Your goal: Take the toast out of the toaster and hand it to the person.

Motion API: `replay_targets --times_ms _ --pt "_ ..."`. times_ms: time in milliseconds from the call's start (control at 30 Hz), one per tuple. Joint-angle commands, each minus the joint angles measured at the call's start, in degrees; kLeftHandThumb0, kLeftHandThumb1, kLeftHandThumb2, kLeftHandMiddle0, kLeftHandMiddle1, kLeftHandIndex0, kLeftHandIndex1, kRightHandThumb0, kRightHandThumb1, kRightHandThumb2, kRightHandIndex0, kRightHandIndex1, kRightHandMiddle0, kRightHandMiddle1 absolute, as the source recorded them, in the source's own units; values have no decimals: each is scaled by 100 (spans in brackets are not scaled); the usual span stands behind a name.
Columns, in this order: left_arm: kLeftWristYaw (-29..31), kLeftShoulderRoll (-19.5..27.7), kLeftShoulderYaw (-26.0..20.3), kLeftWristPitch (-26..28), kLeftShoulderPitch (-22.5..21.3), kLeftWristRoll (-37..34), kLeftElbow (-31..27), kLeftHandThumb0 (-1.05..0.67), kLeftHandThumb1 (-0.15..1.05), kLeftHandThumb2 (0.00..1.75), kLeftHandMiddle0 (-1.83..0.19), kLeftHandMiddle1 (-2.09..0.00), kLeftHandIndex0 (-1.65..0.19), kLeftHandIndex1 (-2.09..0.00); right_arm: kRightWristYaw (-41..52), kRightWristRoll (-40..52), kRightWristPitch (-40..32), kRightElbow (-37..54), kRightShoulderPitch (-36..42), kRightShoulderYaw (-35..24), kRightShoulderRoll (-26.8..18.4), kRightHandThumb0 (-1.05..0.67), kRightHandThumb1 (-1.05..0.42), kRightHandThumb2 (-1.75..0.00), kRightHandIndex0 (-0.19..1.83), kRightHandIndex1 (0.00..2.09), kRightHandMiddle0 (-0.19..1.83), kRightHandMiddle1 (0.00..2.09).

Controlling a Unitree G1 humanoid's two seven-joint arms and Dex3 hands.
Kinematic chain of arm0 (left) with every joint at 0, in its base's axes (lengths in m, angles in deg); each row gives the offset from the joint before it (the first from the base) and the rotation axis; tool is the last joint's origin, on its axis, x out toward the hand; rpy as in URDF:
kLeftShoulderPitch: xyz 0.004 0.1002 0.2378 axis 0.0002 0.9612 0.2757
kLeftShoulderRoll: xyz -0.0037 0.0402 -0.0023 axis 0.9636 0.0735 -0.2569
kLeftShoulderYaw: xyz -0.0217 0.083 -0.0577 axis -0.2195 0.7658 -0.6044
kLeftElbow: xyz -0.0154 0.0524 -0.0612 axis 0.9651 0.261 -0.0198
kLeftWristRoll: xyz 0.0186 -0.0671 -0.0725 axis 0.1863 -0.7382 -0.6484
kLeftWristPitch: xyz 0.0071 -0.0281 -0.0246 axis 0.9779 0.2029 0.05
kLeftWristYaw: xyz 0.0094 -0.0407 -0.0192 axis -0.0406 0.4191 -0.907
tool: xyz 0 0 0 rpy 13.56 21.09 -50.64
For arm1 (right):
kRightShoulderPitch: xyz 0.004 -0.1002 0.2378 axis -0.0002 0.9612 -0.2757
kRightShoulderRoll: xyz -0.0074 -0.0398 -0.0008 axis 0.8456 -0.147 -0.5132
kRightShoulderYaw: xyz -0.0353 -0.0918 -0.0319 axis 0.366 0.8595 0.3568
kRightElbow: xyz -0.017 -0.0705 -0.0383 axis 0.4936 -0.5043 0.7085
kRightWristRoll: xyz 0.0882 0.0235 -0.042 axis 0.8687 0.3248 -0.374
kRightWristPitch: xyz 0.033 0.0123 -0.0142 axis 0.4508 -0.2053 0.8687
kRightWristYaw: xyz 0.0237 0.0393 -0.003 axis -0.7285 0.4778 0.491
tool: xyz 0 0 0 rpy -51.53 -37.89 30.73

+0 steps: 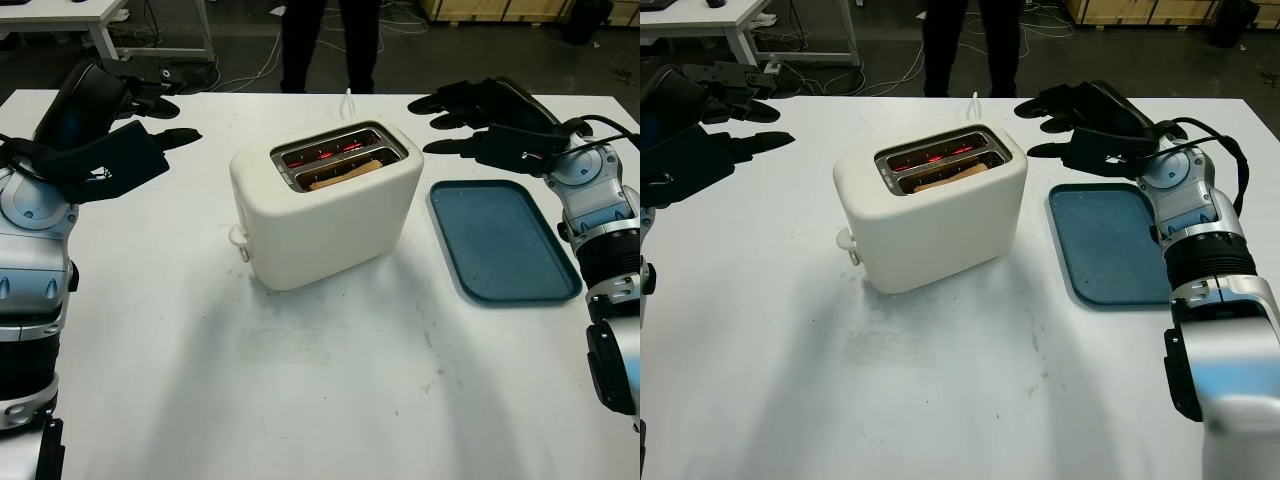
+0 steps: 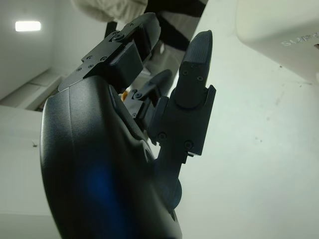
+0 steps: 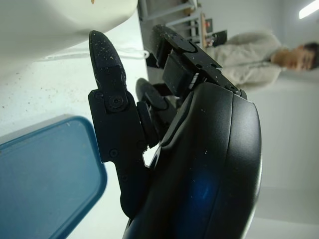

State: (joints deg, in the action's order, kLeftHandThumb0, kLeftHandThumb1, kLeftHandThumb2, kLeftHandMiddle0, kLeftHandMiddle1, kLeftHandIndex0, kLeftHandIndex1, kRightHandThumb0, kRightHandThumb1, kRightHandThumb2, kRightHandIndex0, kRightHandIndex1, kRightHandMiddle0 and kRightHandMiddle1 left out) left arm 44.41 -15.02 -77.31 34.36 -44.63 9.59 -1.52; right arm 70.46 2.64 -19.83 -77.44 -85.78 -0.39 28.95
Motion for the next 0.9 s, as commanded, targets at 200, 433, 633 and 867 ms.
replay_targets --times_ms 200,433,633,867 --pt "-18 30 -49 47 61 16 -51 -44 92 1 -59 -43 -73 0 117 253 -116 90 16 -227 -44 -51 -92 -4 74 0 69 0" --pt "-54 -3 -88 122 124 23 -120 -43 92 1 -59 -43 -73 0 105 302 -233 310 175 -292 -63 -43 -92 -3 73 0 68 0" --pt "-61 -24 -131 225 183 -9 -191 -40 92 1 -59 -42 -72 0 70 283 -405 594 299 -320 -104 -41 -92 -1 72 0 67 0" --pt "-74 -64 -173 307 219 -55 -240 -40 92 1 -58 -42 -72 0 82 304 -507 846 389 -352 -122 -38 -92 -2 73 0 68 0"
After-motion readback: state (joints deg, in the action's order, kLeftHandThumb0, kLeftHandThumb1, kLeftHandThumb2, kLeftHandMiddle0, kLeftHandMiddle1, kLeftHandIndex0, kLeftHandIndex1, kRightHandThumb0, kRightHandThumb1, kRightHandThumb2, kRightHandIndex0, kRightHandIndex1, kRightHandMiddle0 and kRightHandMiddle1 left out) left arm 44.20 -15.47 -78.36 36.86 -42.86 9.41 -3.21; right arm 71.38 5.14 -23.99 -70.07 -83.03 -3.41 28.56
